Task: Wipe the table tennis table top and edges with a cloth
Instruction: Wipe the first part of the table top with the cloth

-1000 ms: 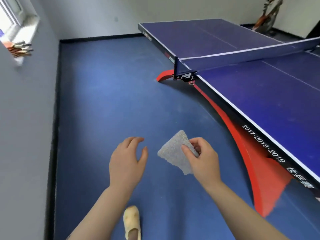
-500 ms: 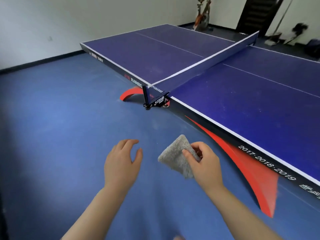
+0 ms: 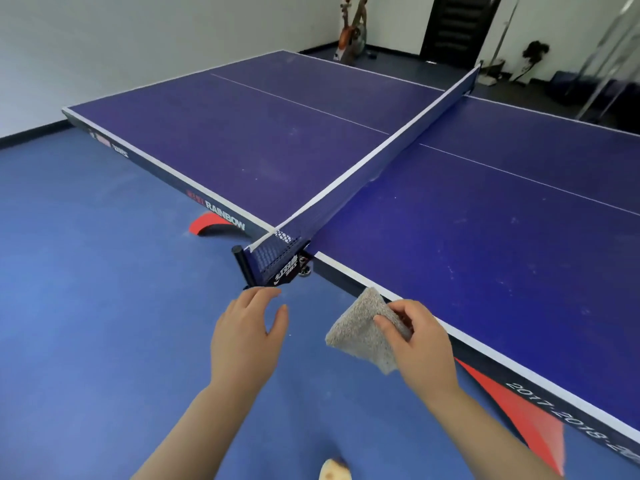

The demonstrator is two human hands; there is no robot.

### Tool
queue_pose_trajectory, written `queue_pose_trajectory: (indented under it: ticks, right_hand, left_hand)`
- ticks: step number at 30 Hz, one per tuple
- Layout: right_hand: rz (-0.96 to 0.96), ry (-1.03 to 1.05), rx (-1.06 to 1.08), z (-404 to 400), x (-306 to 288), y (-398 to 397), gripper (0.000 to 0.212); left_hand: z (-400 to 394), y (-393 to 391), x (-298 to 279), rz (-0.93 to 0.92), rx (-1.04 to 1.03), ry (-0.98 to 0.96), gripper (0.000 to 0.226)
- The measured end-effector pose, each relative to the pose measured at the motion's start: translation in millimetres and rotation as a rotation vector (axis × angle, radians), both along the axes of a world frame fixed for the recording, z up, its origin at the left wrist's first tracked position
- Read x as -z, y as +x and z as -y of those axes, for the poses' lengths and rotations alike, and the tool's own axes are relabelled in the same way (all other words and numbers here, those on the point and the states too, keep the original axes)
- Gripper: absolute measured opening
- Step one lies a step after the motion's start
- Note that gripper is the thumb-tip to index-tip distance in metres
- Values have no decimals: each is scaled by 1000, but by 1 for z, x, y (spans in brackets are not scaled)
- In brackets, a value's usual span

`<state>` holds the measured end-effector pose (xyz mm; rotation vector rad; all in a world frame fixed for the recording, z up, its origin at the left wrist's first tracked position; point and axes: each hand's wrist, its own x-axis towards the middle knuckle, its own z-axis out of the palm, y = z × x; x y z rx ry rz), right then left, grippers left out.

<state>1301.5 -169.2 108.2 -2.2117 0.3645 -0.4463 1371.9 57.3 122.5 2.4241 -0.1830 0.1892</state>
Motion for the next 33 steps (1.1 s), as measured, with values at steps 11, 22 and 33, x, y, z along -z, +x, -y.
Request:
queue_pose_trajectory:
  ticks: [11, 22, 33]
  right_hand:
    - [-206, -265, -5, 46, 39, 166, 10]
    - [-335, -495, 47, 84, 105, 282, 22]
    - [-488, -704, -206, 60, 158, 238, 61]
  left_hand:
    - [63, 182, 44, -131, 257, 38, 26]
    - [129, 274, 122, -335, 410, 67, 33]
    - [140, 282, 158, -289, 360, 204, 47]
